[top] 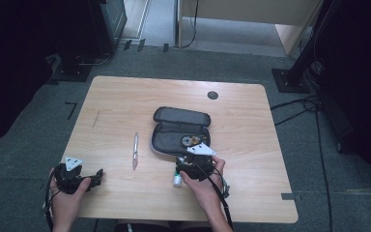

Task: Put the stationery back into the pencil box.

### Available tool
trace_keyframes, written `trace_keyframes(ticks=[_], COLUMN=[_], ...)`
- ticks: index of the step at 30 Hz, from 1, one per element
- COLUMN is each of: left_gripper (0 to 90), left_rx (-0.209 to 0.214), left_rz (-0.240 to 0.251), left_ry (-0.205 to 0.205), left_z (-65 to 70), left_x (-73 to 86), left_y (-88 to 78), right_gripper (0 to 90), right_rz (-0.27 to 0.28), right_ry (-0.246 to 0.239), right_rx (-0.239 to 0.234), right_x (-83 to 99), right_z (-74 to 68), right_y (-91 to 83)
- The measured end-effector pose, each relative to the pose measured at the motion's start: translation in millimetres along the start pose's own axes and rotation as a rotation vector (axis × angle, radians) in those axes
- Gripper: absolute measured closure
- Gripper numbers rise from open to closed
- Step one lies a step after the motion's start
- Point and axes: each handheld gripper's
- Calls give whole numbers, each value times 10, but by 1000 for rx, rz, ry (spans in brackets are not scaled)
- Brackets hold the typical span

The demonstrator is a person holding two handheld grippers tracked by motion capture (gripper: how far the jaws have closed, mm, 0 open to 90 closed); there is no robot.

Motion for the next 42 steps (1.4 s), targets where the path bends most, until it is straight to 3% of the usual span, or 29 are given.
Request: trace_keyframes(ticks=[10, 25, 38, 42], left_gripper=[0, 0, 0, 0], left_rx=[1, 0, 1, 0], left_rz=[0, -1, 0, -1], left_ry=[0, 1, 0, 1], left_z=[-1, -2, -1, -2], left_x=[0, -1, 0, -1], left_y=[0, -1, 0, 0], right_gripper=[332, 439, 556, 623], right_rz=[-12, -49, -101, -114], right_ry=[26, 16, -41, -67], right_rx=[-34, -93, -78, -103], right_x=[180, 323, 388, 418], right_z=[-88, -230, -269, -244], right_y=[-16, 95, 142, 139])
Point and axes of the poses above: each handheld gripper's, and its own axes: y roughly forward along the jaws, x roughly out of its underside, z roughly to its right, and after that the axes turned 6 degrees about -z, right-handed
